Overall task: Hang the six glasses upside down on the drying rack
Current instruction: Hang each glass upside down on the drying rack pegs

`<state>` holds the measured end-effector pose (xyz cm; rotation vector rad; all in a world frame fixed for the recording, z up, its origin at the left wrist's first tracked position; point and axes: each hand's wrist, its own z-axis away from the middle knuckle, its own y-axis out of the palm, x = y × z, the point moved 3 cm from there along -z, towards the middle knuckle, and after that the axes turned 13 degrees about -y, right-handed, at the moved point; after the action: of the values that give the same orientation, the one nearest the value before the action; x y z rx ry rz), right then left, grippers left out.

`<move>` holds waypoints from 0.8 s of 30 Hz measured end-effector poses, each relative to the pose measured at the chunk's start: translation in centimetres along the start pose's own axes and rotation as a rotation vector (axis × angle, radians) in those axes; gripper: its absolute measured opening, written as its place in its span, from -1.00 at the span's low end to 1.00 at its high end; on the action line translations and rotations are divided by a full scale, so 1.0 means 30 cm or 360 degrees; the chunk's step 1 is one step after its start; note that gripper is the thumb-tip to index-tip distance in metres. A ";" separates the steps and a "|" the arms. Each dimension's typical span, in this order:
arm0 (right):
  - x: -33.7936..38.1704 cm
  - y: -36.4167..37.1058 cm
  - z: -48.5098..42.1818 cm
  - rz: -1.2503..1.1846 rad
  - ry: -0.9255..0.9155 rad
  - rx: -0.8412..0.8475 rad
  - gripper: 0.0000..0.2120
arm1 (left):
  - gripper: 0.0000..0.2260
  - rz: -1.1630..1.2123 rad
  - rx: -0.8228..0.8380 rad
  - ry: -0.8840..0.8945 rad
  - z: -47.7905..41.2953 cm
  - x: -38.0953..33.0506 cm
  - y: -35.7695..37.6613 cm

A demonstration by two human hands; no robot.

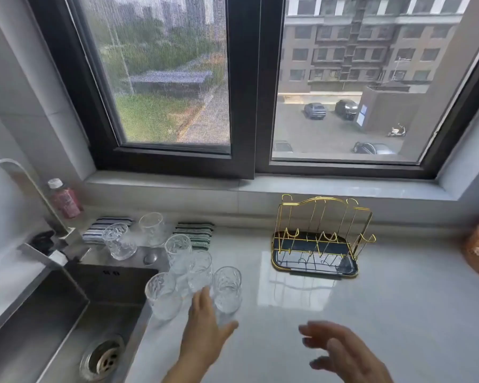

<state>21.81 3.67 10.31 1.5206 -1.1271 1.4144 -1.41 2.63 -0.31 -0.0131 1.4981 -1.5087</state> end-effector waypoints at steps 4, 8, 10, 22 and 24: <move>-0.156 0.068 0.041 0.0032 0.0257 0.0023 -0.74 | -0.16 -0.0731 -0.0277 0.0172 -0.127 -0.133 0.005; -0.223 0.098 0.048 0.0143 0.0306 0.0129 -0.71 | -0.22 -0.1098 -0.0089 0.0232 -0.237 -0.143 0.044; -0.243 0.102 0.044 0.0222 0.0273 0.0102 -0.70 | -0.31 -0.1191 -0.0080 0.0321 -0.249 -0.149 0.050; -0.252 0.192 -0.148 -0.0721 0.0509 -0.0031 -0.71 | -0.43 0.0751 0.0148 0.0521 0.078 -0.175 -0.026; -0.235 0.165 -0.194 -0.0619 0.0320 -0.0113 -0.50 | -0.37 0.0785 0.0210 0.0536 0.090 -0.183 -0.040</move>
<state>15.25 8.28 3.70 1.4187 -0.7062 1.2131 2.41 3.63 4.51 0.6702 1.5123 -1.2365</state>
